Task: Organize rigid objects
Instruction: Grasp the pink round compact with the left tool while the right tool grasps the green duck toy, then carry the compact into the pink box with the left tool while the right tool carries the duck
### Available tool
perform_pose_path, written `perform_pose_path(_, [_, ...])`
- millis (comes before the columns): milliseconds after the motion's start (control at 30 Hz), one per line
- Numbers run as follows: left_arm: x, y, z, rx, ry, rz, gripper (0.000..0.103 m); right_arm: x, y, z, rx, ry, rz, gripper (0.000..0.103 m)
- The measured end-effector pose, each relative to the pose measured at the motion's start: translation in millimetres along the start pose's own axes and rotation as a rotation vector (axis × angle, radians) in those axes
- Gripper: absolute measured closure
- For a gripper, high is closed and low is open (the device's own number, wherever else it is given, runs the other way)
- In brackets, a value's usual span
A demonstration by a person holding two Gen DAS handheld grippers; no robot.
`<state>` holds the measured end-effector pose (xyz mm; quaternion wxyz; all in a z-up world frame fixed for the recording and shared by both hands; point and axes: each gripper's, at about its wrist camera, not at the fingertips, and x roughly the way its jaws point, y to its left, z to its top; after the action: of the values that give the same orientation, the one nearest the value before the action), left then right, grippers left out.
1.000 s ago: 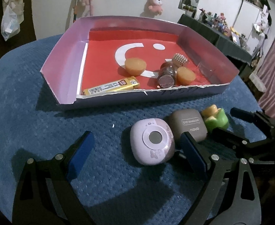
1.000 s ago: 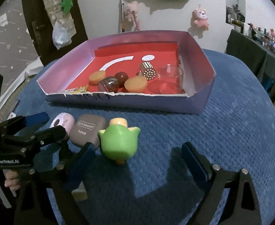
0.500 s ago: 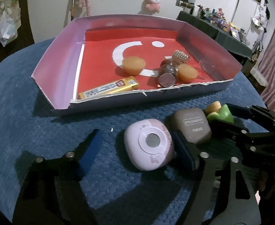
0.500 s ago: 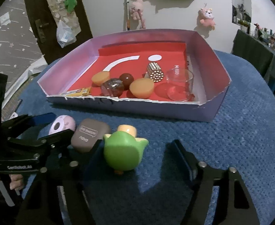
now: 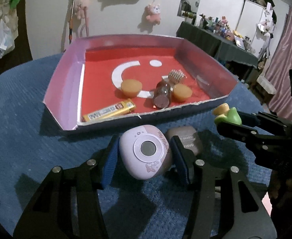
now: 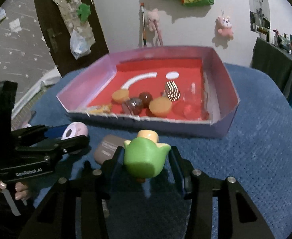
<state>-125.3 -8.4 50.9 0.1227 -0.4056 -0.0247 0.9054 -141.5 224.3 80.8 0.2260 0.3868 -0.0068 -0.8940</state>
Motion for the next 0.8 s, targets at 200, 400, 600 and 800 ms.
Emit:
perform_pose_path(200, [-6.2, -0.6, 0.2, 0.006, -0.012, 0.0, 0.053, -2.1, 3.8, 1.0, -0.006, 0.001, 0.01, 0.054])
perform_pose_path(400, [-22.1, -2.2, 7.1, 0.012, -0.044, -0.014, 0.053, -9.6, 5.5, 6.0, -0.004, -0.02, 0.031, 0.054])
perform_pose_path(600, [-30.8, 3.2, 44.0, 0.037, -0.054, -0.029, 0.053, -17.2, 10.0, 39.9, -0.027, -0.044, 0.071, 0.054])
perform_pose_path(800, [-0.1, 16.3, 96.7, 0.089, 0.039, 0.004, 0.053, 14.9, 9.7, 95.2, -0.051, 0.02, 0.107, 0.054])
